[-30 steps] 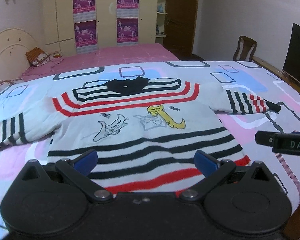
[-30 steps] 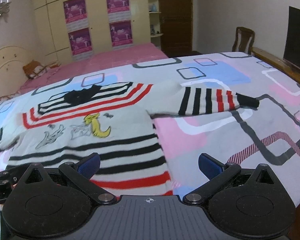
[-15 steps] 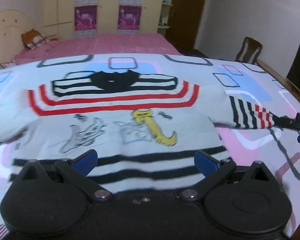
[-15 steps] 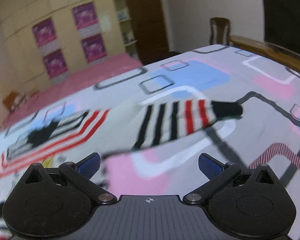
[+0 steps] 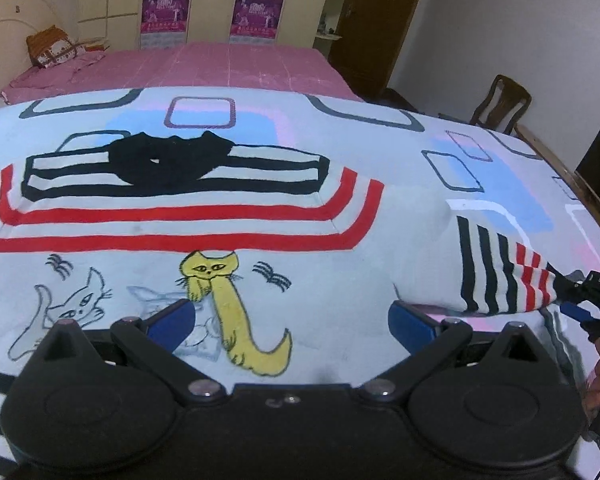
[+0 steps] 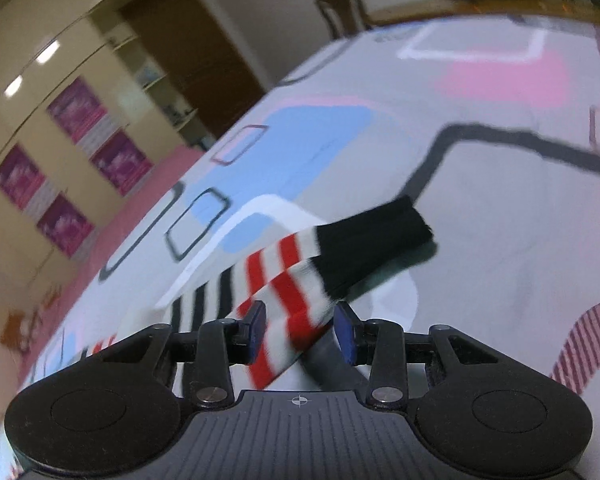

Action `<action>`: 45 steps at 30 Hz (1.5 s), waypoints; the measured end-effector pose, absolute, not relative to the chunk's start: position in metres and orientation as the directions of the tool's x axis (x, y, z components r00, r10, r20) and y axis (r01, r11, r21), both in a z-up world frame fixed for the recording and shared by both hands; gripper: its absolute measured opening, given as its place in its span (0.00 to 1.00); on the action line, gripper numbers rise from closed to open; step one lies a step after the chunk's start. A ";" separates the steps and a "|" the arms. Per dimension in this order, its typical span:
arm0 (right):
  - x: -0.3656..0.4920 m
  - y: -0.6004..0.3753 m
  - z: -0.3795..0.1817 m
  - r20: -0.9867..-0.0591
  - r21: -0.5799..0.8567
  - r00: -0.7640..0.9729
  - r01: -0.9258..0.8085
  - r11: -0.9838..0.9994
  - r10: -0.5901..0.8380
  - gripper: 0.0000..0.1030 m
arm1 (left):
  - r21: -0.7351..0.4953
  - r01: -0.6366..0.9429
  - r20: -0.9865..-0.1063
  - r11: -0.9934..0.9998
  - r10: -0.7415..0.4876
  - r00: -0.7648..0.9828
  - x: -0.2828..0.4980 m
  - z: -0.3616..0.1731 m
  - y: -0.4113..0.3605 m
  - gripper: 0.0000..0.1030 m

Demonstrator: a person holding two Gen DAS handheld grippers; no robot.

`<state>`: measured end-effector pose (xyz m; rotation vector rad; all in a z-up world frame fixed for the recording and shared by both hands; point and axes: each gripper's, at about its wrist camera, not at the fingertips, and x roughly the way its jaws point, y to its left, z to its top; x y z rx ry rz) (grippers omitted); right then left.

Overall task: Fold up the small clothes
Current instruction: 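Carry the sleeve across the sweater body with the right gripper and release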

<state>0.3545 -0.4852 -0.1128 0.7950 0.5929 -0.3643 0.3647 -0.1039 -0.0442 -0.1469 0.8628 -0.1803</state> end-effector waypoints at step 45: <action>0.343 -0.116 -0.083 -0.618 0.182 0.676 -0.372 0.910 0.400 0.52 | -0.448 -0.020 -0.686 0.894 -0.329 0.649 0.395 -0.079 0.107 0.95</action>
